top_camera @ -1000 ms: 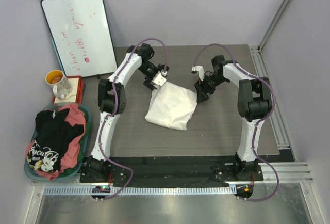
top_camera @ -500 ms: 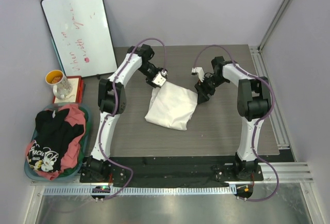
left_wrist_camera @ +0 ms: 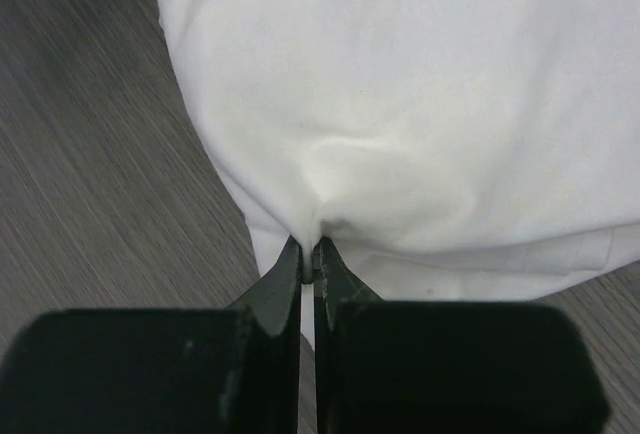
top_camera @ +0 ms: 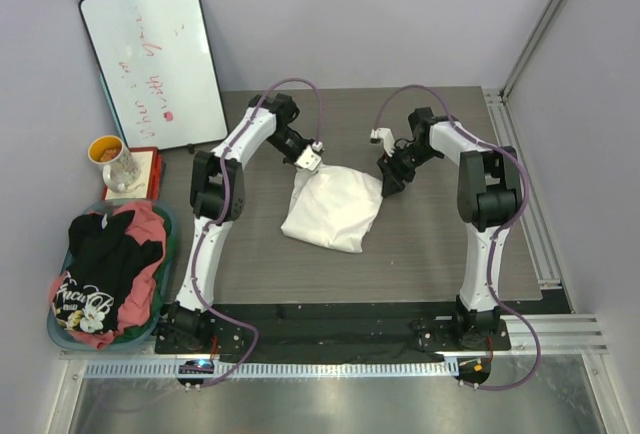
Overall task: Fold and stack the t-shirts
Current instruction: Smooth out wrinkles on the folded tshirt
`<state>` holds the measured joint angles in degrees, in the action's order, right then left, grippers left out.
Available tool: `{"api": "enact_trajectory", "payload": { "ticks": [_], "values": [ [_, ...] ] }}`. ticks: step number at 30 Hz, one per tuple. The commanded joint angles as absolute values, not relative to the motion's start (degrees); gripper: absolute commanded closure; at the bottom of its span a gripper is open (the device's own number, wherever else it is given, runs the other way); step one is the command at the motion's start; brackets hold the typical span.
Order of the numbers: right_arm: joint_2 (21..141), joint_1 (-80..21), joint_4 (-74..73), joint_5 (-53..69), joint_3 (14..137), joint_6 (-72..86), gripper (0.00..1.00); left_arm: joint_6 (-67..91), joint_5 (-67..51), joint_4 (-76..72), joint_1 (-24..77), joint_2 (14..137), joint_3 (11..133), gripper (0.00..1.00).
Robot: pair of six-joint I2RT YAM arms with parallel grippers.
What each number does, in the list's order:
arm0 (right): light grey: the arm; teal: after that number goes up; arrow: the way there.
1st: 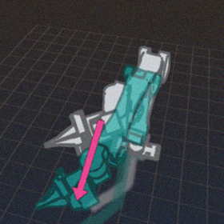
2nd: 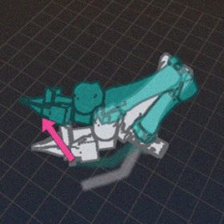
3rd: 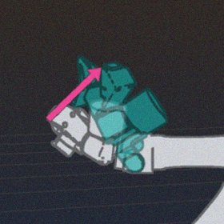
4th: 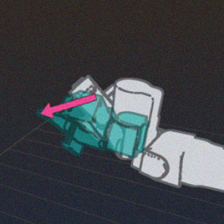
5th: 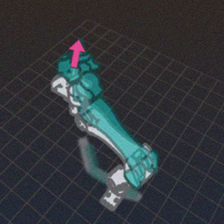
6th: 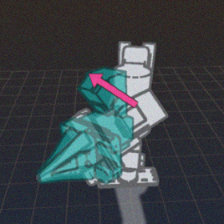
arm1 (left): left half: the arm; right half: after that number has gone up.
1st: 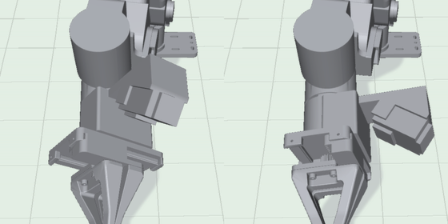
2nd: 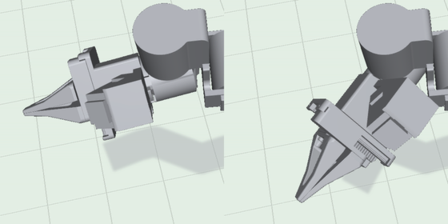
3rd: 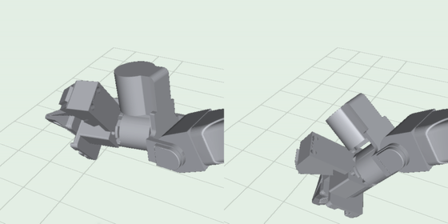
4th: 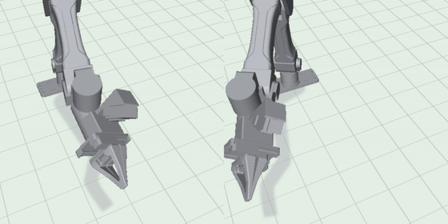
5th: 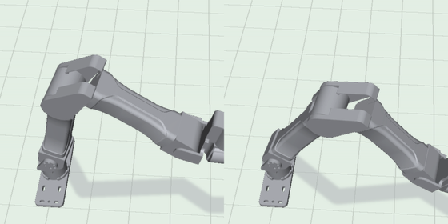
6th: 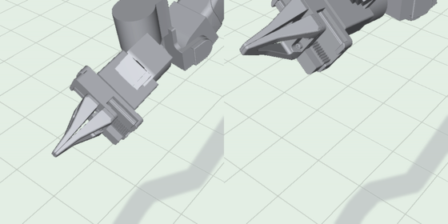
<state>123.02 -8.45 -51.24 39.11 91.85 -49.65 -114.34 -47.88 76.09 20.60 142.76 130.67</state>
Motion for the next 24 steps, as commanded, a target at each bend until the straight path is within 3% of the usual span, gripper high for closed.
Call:
{"api": "enact_trajectory", "payload": {
  "ticks": [1, 7, 15, 17, 19, 24],
  "values": [
    [125.07, -9.93, -50.98, 39.11, 94.39, -50.45, 0.59, -117.43, -50.80, 79.81, 20.65, 141.77, 130.78, 1.00],
    [124.72, -10.99, -51.24, 39.11, 96.77, -50.54, 0.82, -115.67, -50.80, 78.75, 20.22, 141.15, 131.66, 1.00],
    [123.31, -12.04, -52.29, 37.36, 98.70, -50.63, 0.90, -115.05, -50.80, 79.10, 19.78, 139.22, 131.93, 1.00],
    [123.57, -12.13, -52.47, 35.96, 99.40, -50.10, 0.64, -115.14, -50.63, 79.28, 19.78, 139.04, 131.75, 1.00],
    [123.31, -11.95, -52.65, 35.51, 99.23, -50.89, 0.46, -115.57, -50.36, 79.28, 19.78, 138.61, 131.22, 1.00],
    [123.40, -11.60, -52.73, 37.18, 99.14, -51.85, 0.37, -115.84, -50.10, 79.54, 19.86, 138.25, 130.61, 1.00]
  ]
}}
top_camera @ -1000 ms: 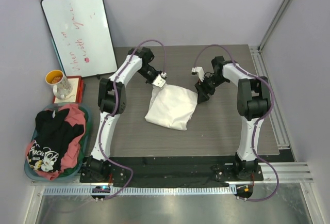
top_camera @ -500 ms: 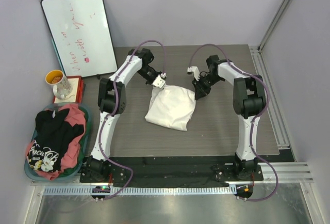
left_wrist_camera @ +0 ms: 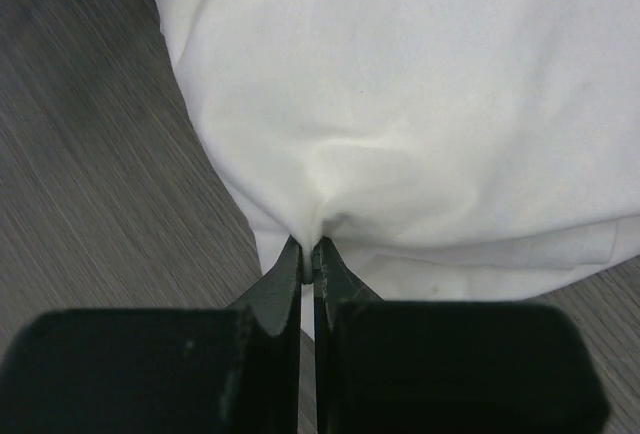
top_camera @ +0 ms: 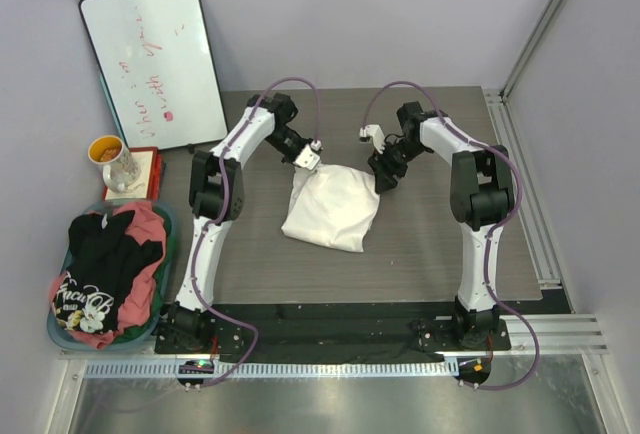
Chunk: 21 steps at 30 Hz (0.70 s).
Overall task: Fold and stack the t-shirts
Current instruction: Smooth out wrinkles on the folded tshirt
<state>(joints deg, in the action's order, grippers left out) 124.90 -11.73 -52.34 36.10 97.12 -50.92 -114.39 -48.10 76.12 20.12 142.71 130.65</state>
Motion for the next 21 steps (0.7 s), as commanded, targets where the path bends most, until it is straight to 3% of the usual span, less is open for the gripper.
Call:
{"api": "enact_trajectory", "payload": {
  "ticks": [1, 6, 9, 12, 15, 21],
  "values": [
    [123.92, -11.60, -52.82, 37.35, 99.23, -52.03, 0.38, -115.75, -50.10, 79.63, 19.69, 138.16, 130.78, 1.00],
    [126.47, -11.51, -52.30, 37.97, 100.28, -52.47, 0.40, -115.84, -50.18, 79.72, 19.69, 138.08, 130.69, 1.00],
    [128.23, -11.60, -52.21, 38.76, 101.69, -52.38, 0.51, -115.93, -50.10, 79.98, 19.69, 137.99, 130.43, 1.00],
    [129.29, -11.60, -52.03, 39.11, 102.92, -52.64, 0.81, -116.01, -49.83, 79.98, 19.51, 137.99, 130.34, 1.00],
    [130.08, -11.78, -51.77, 39.20, 104.41, -52.47, 0.95, -116.10, -49.75, 79.81, 19.51, 137.81, 130.17, 1.00],
    [128.33, -12.74, -51.85, 38.59, 105.82, -52.38, 0.98, -115.40, -49.75, 79.37, 19.51, 137.11, 129.81, 1.00]
  ]
}}
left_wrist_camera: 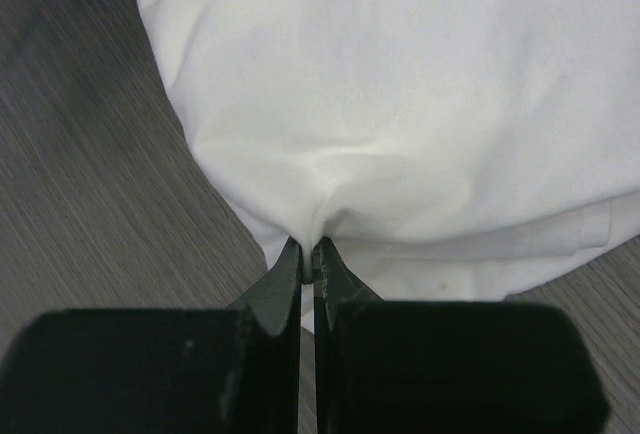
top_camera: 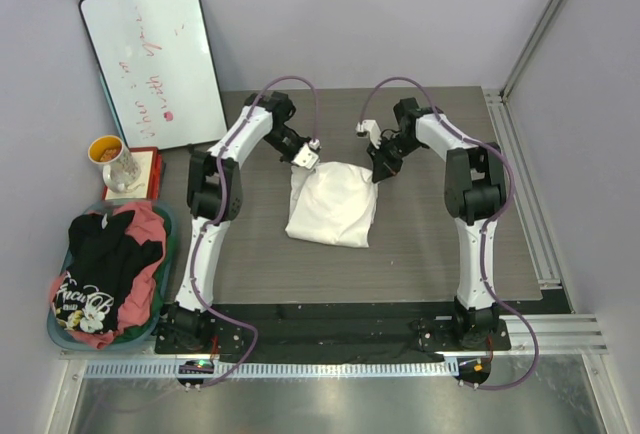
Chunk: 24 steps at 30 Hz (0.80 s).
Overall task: Fold and stack the t-shirts
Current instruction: Smooth out wrinkles on the folded tshirt
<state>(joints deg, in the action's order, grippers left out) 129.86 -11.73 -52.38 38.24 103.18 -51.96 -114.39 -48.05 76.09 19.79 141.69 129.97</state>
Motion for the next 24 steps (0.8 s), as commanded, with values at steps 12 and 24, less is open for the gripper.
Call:
{"api": "enact_trajectory", "payload": {
  "ticks": [12, 24],
  "values": [
    [124.37, -15.47, -54.67, 35.78, 107.57, -56.07, 0.99, -110.13, -46.58, 78.22, 19.34, 132.28, 129.82, 1.00],
    [121.91, -16.52, -54.76, 33.57, 111.36, -57.13, 0.98, -109.52, -42.02, 74.02, 19.34, 126.04, 120.59, 1.00]
  ]
}}
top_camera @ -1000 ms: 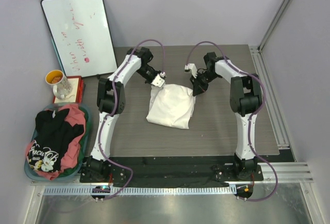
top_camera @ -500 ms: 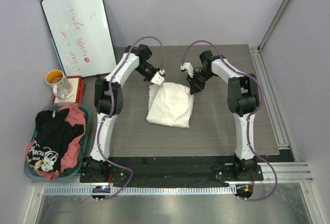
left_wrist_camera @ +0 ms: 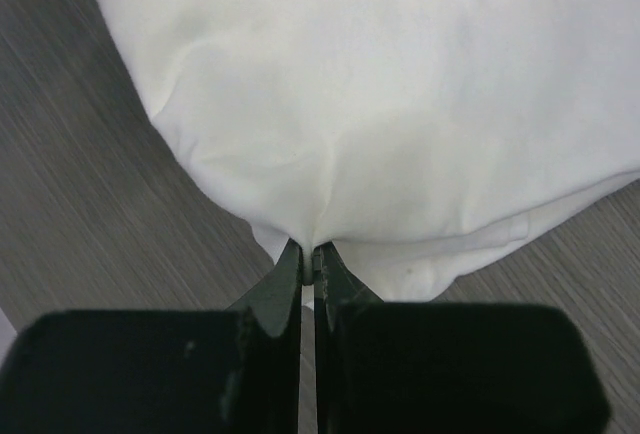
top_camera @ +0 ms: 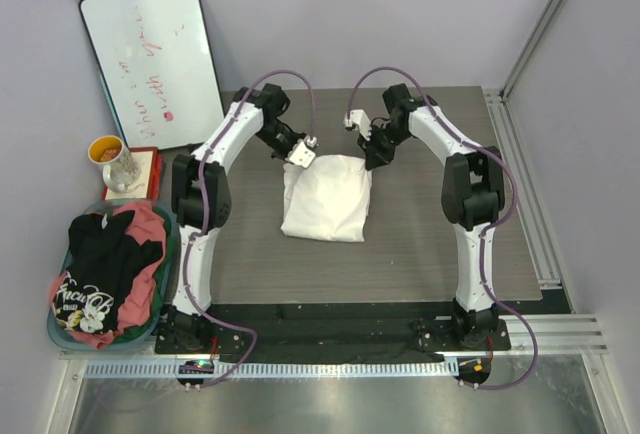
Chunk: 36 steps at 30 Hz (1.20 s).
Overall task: Fold and stack the t-shirts
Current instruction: Smooth out wrinkles on the folded tshirt
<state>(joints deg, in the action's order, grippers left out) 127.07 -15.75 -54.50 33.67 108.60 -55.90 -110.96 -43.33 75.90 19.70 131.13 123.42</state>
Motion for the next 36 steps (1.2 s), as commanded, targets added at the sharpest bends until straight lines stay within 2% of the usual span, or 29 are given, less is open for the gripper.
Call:
{"api": "enact_trajectory", "payload": {
  "ticks": [1, 17, 27, 33, 35, 36],
  "values": [
    [121.73, -16.96, -54.76, 33.57, 111.53, -57.22, 0.98, -109.25, -41.66, 73.31, 19.34, 125.51, 118.93, 1.00],
    [121.64, -21.00, -51.07, 33.31, 109.60, -57.83, 0.98, -97.74, -36.40, 59.96, 19.34, 118.92, 111.10, 1.00],
    [120.76, -22.67, -44.40, 31.38, 106.88, -55.20, 0.97, -95.80, -30.59, 59.15, 18.63, 119.09, 109.69, 1.00],
    [118.92, -23.46, -37.64, 28.31, 103.19, -51.95, 0.88, -93.96, -26.65, 58.36, 18.54, 119.18, 109.34, 1.00],
    [118.39, -23.82, -35.70, 25.77, 101.26, -51.07, 0.80, -93.87, -24.97, 58.36, 18.46, 119.35, 108.20, 1.00],
    [117.78, -23.99, -33.16, 24.80, 100.47, -50.37, 0.70, -94.13, -23.83, 58.10, 18.46, 119.36, 107.58, 1.00]
  ]
}}
